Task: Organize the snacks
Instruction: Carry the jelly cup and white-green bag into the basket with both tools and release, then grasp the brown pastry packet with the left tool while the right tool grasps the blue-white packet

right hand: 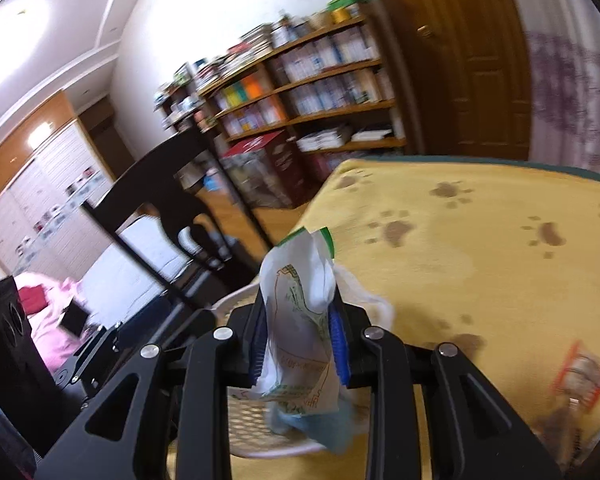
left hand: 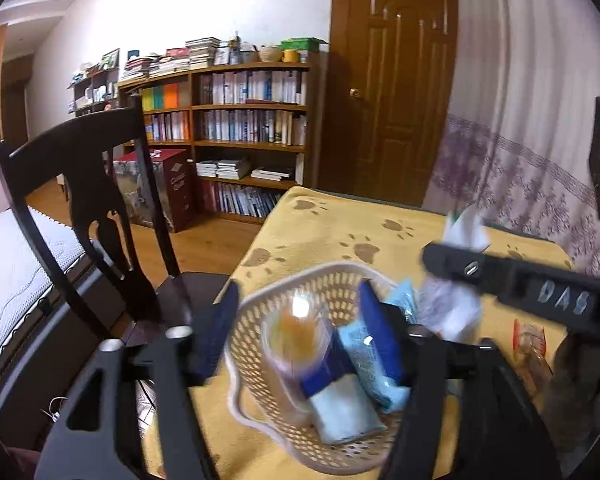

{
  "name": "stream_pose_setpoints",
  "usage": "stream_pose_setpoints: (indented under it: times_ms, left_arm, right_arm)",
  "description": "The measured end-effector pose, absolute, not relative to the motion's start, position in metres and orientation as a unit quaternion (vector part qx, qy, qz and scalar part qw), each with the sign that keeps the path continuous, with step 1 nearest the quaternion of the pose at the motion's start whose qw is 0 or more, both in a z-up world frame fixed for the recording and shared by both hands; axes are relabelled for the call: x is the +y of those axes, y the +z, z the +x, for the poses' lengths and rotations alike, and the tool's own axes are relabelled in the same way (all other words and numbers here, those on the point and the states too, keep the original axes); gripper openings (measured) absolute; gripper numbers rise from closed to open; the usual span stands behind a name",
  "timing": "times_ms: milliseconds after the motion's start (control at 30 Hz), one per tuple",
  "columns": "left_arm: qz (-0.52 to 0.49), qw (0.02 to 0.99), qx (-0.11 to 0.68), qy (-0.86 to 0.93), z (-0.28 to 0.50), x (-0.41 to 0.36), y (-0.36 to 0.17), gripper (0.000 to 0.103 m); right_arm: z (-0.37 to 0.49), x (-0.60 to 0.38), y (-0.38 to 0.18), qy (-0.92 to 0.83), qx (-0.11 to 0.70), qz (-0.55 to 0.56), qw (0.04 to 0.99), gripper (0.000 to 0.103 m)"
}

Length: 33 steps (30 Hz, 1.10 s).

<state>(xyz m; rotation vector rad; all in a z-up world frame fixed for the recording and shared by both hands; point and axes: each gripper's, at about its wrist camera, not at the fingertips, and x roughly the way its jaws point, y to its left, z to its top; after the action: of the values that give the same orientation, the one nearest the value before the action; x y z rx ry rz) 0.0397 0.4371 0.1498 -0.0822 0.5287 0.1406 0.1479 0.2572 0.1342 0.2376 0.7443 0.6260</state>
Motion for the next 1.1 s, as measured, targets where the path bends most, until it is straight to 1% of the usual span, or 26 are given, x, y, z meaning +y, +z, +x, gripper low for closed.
stream_pose_setpoints:
  times_ms: [33, 67, 133, 367, 567, 633, 867, 1100]
  left_arm:
    - [-0.042, 0.963, 0.256, 0.074, 0.038, 0.44, 0.152, 0.089]
    - [-0.044, 0.964, 0.25, 0.079, 0.036, 0.442, 0.154, 0.089]
    - [-0.051, 0.965, 0.244, 0.085, 0.034, 0.449, 0.158, 0.089]
    - [-0.056, 0.964, 0.24, 0.094, 0.031, 0.448, 0.158, 0.089]
    - [-0.044, 0.969, 0.231, 0.08, 0.025, 0.428, 0.162, 0.09]
    - [-0.038, 0.97, 0.23, 0.068, 0.023, 0.417, 0.162, 0.094]
    - [-0.018, 0.972, 0.235, 0.02, 0.021, 0.369, 0.16, 0.094]
    - [0.009, 0.964, 0.261, -0.043, 0.026, 0.306, 0.143, 0.094]
  right_arm:
    - [0.15, 0.264, 0.132, 0.314, 0.363, 0.12, 0.869, 0.037]
    - [0.151, 0.266, 0.131, 0.324, 0.367, 0.13, 0.862, 0.046]
    - [0.152, 0.269, 0.129, 0.343, 0.372, 0.145, 0.85, 0.048]
    - [0.148, 0.238, 0.13, 0.348, 0.354, 0.161, 0.853, 0.048]
    - [0.15, 0.176, 0.115, 0.284, 0.363, 0.163, 0.872, 0.048]
    - [0.151, 0.15, 0.105, 0.253, 0.373, 0.167, 0.877, 0.048]
    - [0.138, 0.063, 0.078, 0.177, 0.396, 0.179, 0.883, 0.048]
    - [0.116, 0.008, 0.053, 0.111, 0.424, 0.166, 0.883, 0.048]
